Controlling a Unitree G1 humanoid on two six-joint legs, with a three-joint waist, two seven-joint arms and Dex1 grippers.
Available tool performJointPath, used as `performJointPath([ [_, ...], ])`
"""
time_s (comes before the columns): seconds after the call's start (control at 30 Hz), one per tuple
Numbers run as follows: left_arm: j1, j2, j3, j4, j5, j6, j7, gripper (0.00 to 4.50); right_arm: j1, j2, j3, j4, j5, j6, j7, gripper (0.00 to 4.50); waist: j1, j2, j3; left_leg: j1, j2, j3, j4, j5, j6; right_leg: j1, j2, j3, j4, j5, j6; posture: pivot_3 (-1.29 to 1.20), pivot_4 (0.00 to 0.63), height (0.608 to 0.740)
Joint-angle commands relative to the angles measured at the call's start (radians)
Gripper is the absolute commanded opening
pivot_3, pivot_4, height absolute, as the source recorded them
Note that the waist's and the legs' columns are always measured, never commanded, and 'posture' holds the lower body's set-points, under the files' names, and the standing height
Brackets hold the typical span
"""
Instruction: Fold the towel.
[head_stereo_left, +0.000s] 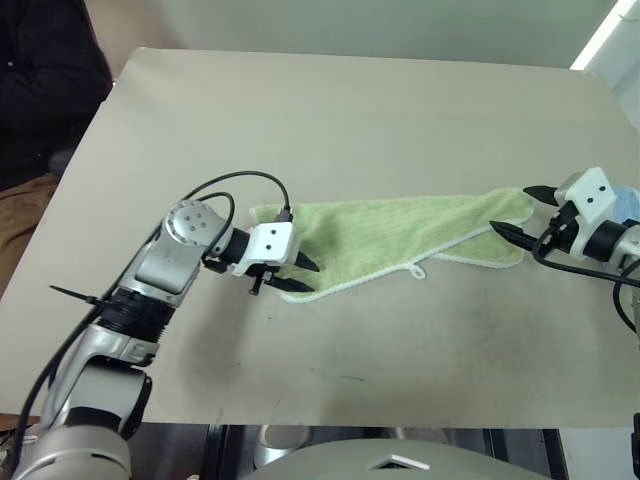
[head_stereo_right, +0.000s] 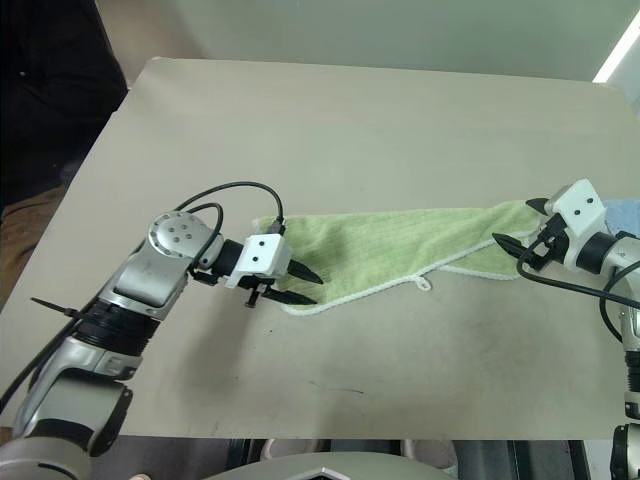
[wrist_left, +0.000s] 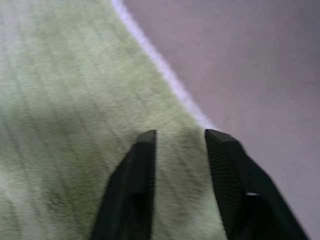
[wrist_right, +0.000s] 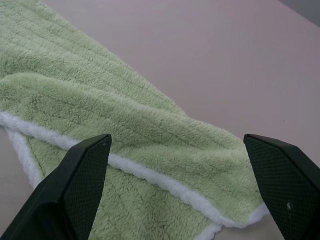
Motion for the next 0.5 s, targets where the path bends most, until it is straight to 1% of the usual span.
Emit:
performJointPath([
  [0.03, -0.007, 0.013, 0.021, -0.044, -0.027, 0.013, -0.028, 3.12, 0.001, -0.007, -0.034, -0.034, 0.011, -0.013, 0.002, 4.50, 0.000, 0.000, 0.000, 0.000, 0.000, 0.000, 0.000, 0.000, 0.000, 0.000, 0.000, 0.000, 0.000, 0.000, 0.000, 0.00, 0.150, 0.740],
  [0.1, -0.007, 0.014, 0.022, -0.046, -0.028, 0.016, -0.028, 3.86, 0.002, -0.007, -0.034, -0.034, 0.011, -0.012, 0.001, 4.50, 0.001, 0.000, 0.000, 0.000, 0.000, 0.000, 0.000, 0.000, 0.000, 0.000, 0.000, 0.000, 0.000, 0.000, 0.000, 0.00, 0.150, 0.740],
  [0.17, -0.007, 0.013, 0.022, -0.047, -0.027, 0.017, -0.029, 4.48, 0.002, -0.007, -0.034, -0.035, 0.011, -0.012, 0.001, 4.50, 0.000, 0.000, 0.000, 0.000, 0.000, 0.000, 0.000, 0.000, 0.000, 0.000, 0.000, 0.000, 0.000, 0.000, 0.000, 0.00, 0.150, 0.740],
  [0.5, -0.006, 0.013, 0.023, -0.048, -0.027, 0.019, -0.030, 4.48, 0.002, -0.007, -0.034, -0.036, 0.011, -0.011, 0.001, 4.50, 0.000, 0.000, 0.000, 0.000, 0.000, 0.000, 0.000, 0.000, 0.000, 0.000, 0.000, 0.000, 0.000, 0.000, 0.000, 0.00, 0.150, 0.740],
])
